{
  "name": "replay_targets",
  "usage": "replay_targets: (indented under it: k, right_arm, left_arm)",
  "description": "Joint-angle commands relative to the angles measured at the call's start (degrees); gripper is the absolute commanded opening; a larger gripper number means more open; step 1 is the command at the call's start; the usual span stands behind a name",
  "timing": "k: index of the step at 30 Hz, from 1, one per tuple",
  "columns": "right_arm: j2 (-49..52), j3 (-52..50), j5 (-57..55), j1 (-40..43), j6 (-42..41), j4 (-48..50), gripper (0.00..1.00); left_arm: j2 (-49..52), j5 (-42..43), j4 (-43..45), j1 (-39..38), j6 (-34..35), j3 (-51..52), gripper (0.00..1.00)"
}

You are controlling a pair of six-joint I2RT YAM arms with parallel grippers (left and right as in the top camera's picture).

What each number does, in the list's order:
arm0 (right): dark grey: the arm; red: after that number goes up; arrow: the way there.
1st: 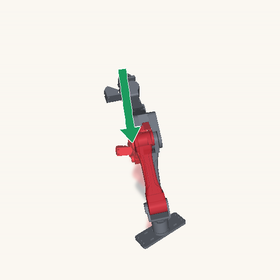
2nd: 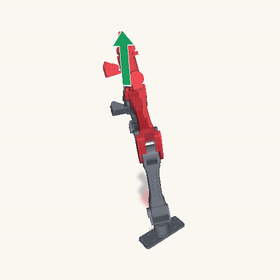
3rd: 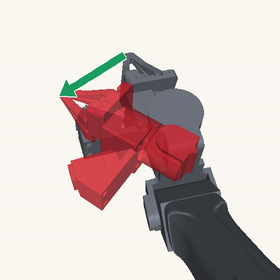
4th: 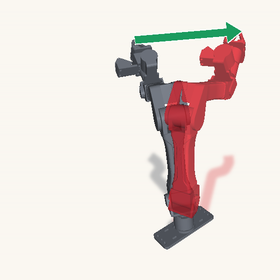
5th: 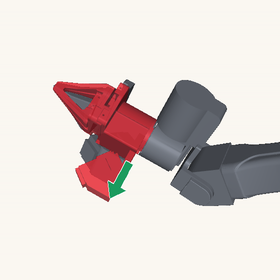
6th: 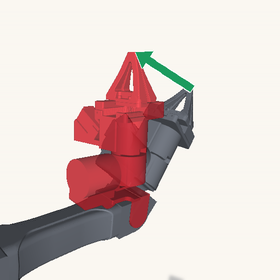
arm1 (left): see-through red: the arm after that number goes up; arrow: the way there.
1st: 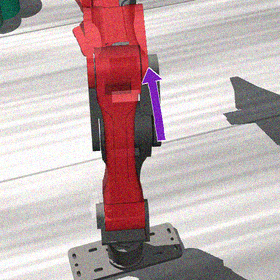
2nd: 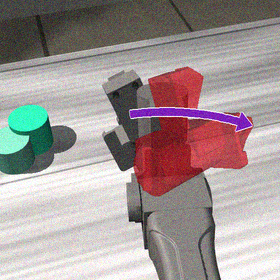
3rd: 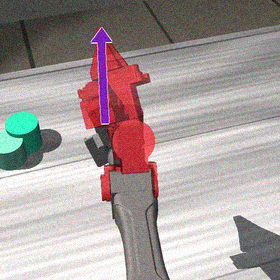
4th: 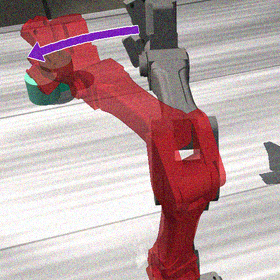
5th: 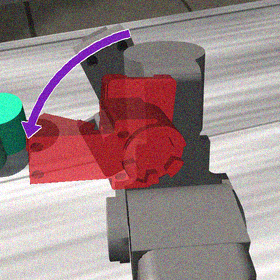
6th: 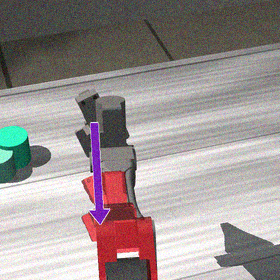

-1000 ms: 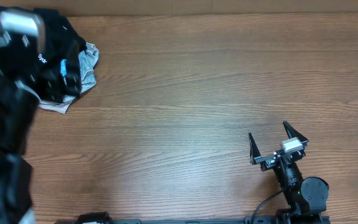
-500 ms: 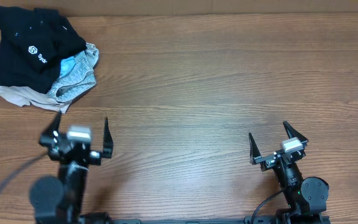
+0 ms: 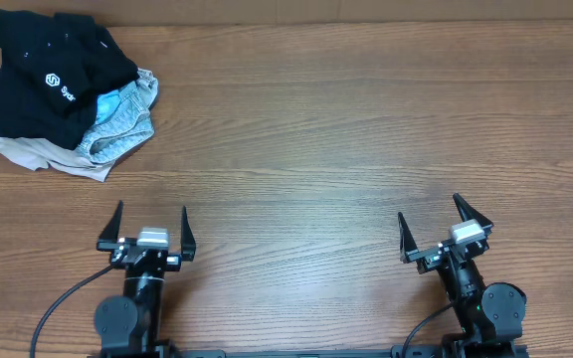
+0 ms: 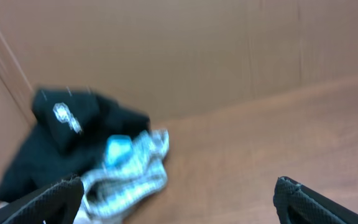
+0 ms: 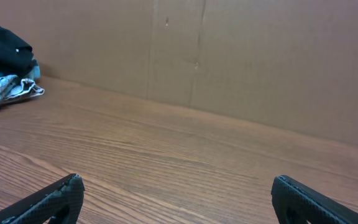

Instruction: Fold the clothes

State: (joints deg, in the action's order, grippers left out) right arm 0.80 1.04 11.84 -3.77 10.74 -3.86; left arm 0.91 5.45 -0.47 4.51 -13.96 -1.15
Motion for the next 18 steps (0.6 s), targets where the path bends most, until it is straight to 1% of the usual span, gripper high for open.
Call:
replay_targets:
  k: [1,2,18]
  right_arm:
    - [-0.6,-0.6,0.2,0.1,-0.2,0.4,1.0]
    - [-0.6,-0.6,0.2,0.1,-0.2,0.4,1.0]
    - [-0.6,-0.6,0.2,0.1,-0.2,0.4,1.0]
  left_arm:
    - [-0.8,-1.0,-2.6,-0.4,-0.8,0.9,1.0]
    - [-0.8,-1.0,-3.8,-0.5,-0.7,0.9,1.0]
    - [-0.7,-1.2,-3.6,-1.2,-0.7,0.9,1.0]
